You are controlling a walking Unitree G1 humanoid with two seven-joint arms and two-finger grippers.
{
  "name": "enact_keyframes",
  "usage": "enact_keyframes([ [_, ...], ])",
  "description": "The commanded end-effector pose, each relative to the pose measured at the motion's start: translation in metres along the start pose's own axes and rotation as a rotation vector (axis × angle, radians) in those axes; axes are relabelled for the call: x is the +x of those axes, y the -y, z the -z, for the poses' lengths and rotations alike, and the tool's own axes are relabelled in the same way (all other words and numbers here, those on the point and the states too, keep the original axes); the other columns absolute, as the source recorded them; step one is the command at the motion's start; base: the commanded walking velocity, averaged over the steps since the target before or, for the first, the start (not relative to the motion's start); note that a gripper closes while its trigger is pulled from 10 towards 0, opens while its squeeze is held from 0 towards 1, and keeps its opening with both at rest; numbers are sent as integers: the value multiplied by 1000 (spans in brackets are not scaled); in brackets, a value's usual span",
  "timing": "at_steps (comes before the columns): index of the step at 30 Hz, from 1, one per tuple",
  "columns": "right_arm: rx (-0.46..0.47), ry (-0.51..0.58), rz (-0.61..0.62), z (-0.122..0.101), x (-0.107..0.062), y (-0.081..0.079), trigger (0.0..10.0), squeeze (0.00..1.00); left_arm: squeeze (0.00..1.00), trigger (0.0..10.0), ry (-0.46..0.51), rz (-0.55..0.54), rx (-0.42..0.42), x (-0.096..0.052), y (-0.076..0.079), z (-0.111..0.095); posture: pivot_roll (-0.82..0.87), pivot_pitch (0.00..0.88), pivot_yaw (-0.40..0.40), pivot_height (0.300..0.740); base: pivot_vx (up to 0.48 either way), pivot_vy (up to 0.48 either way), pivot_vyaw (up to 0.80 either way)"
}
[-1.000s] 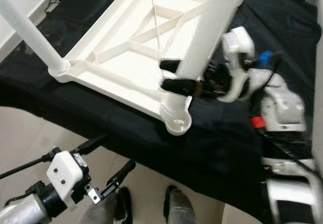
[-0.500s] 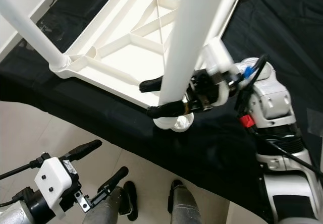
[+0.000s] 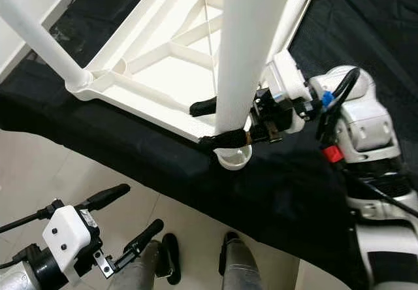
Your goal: Building children table
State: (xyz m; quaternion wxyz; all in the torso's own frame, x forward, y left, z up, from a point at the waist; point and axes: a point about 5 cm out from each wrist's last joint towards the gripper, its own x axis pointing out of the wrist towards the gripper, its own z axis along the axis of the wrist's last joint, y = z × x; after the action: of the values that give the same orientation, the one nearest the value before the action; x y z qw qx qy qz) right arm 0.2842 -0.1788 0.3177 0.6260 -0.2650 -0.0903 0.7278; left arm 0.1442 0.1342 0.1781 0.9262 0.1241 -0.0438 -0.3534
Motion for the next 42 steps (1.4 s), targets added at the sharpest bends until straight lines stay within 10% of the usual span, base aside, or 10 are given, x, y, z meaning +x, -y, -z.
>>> enact_keyframes([
  [1, 60, -7, -57, 7, 4, -5, 10000, 0, 0, 10000, -17, 10, -5, -4, 1, 0, 65, 389, 103, 740, 0, 0, 0],
  [19, 208, 250, -52, 9, 6, -2, 10000, 0, 0, 10000, -8, 11, -5, -1, 0, -1, 50, 395, 99, 740, 0, 0, 0],
  [42, 149, 135, 35, 22, 3, -12, 10000, 0, 0, 10000, -8, 17, -1, -1, -1, -2, 63, 405, 109, 740, 0, 0, 0],
])
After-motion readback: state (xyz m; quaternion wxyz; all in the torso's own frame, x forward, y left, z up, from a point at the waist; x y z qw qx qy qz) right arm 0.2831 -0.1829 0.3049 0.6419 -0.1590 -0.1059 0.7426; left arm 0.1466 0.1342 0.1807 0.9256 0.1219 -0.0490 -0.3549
